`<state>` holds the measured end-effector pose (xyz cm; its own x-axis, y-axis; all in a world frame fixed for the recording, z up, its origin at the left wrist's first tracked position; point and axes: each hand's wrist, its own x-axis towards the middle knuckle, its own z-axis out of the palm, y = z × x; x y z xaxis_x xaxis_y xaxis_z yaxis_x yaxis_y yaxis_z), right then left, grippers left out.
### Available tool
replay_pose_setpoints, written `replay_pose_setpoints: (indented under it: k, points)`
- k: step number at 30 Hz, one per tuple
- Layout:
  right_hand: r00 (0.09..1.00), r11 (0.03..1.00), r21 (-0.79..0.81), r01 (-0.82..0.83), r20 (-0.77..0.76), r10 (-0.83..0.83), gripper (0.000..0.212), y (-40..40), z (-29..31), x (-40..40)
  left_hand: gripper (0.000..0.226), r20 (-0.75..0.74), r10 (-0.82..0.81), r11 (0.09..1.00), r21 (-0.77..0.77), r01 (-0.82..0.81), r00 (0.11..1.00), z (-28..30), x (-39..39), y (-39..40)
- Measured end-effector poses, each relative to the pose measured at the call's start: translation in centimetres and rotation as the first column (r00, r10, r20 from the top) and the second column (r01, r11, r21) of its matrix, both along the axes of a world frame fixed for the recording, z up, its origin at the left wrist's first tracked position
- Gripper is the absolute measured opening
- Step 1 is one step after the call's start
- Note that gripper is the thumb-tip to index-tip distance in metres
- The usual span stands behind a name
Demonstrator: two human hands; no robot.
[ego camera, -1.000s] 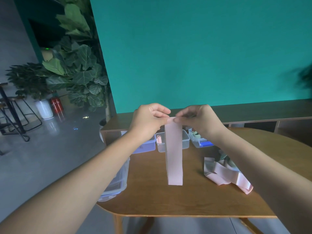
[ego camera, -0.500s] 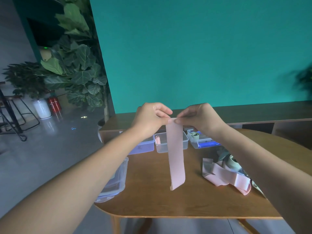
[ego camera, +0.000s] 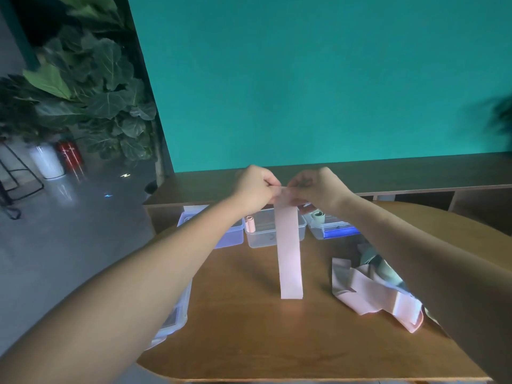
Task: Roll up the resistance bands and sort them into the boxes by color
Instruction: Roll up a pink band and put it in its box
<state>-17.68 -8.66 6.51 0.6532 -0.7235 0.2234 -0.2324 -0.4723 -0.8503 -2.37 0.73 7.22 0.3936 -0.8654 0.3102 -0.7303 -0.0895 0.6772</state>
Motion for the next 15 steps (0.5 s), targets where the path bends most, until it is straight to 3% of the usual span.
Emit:
replay_pose_setpoints:
  k: [6, 10, 15]
  points:
    - [0.997, 0.997, -0.070, -0.018, 0.076, 0.023, 0.012, -1.2, -0.3, 0.5, 0.005, 0.097, 0.050, 0.990, -0.134, -0.037, 0.994, -0.6, 0.4, 0.0]
    - [0.994, 0.998, -0.037, -0.058, 0.092, 0.062, 0.010, 0.5, -2.2, -0.5, 0.006, 0.129, -0.001, 0.993, -0.120, 0.017, 0.992, -2.8, -0.4, 2.8]
    - [0.988, 0.989, 0.065, -0.135, -0.068, 0.139, 0.022, 4.2, -8.5, -3.1, 0.008, 0.036, -0.029, 0.999, -0.029, 0.030, 0.999, -10.5, -2.4, 6.8]
